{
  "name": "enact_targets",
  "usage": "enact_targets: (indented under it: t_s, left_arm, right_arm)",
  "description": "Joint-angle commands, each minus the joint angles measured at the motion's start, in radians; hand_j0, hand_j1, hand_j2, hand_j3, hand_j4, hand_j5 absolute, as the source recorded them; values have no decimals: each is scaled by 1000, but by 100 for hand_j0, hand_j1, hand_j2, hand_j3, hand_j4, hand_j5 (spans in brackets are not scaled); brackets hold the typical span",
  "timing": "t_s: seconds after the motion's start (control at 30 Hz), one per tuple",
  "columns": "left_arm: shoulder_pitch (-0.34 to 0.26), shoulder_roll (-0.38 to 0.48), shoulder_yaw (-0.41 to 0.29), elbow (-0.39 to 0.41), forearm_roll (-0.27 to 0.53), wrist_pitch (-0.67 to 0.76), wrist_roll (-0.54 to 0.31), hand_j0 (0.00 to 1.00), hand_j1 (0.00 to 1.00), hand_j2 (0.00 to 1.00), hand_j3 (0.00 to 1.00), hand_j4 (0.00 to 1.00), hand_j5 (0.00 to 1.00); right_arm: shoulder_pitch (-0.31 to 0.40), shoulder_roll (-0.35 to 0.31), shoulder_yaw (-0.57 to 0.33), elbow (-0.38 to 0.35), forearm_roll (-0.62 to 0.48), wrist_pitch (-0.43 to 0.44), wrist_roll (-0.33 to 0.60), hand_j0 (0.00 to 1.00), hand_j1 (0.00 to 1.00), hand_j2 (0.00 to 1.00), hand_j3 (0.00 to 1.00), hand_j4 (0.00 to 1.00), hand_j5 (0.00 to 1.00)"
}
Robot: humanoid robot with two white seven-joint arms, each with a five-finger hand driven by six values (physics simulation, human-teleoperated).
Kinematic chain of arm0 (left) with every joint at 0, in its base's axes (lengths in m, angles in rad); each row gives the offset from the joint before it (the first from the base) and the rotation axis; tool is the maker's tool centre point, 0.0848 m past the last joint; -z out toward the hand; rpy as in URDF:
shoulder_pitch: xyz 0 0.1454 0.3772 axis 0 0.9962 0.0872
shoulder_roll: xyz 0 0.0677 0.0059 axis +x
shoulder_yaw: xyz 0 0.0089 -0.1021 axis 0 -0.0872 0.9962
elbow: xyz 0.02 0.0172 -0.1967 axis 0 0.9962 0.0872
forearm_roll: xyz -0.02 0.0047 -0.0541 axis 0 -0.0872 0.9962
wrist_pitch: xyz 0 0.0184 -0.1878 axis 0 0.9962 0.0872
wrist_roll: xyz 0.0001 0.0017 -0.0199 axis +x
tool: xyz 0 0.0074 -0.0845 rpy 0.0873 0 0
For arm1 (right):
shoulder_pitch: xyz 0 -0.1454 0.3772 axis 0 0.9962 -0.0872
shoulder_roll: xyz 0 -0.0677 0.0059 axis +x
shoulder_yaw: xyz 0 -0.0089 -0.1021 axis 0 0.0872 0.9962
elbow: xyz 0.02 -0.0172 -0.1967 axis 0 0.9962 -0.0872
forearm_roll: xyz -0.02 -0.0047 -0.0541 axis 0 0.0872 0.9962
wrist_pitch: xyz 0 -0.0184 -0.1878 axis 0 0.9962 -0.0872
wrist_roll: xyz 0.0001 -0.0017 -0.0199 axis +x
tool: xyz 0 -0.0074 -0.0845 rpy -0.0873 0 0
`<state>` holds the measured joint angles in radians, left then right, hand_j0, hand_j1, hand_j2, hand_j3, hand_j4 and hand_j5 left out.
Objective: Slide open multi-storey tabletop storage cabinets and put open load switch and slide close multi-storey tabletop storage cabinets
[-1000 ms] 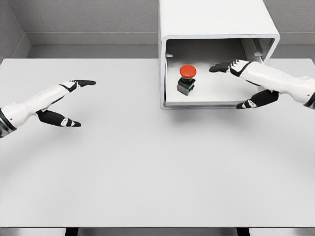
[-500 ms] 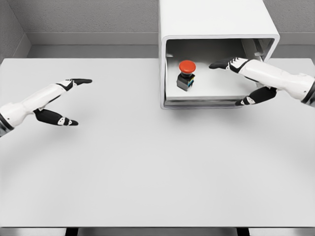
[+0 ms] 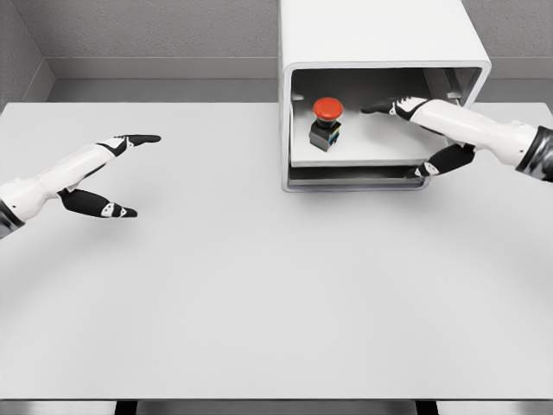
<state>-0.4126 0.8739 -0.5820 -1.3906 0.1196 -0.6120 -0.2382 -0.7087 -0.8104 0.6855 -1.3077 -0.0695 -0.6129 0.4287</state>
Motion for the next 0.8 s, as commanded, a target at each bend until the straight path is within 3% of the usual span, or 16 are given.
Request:
enact_targets:
  t_s: [0.0, 0.2, 0.5, 0.63, 0.77]
  left_arm:
    - [0, -1, 1, -1, 6, 1, 0, 100, 100, 100, 100, 100, 100]
    - [0, 0, 1, -1, 6, 1, 0, 100, 100, 100, 100, 100, 100]
    - [0, 0, 1, -1, 6, 1, -1, 100, 100, 100, 100, 100, 100]
    - [0, 0, 1, -2, 5, 1, -1, 100, 100, 100, 100, 100, 100]
    - [0, -3, 1, -2, 5, 1, -1, 100, 100, 100, 100, 100, 100]
  right_arm:
    - [-2, 8, 0, 22, -7, 2, 2, 100, 100, 100, 100, 100, 100]
    - [-46, 50, 22, 91, -7, 2, 22, 100, 100, 100, 100, 100, 100]
    - [-52, 57, 25, 90, -7, 2, 25, 100, 100, 100, 100, 100, 100]
    - [-51, 27, 25, 47, -9, 2, 19, 100, 100, 100, 100, 100, 100]
    - [-43, -70, 25, -82, -9, 2, 7, 100, 100, 100, 100, 100, 100]
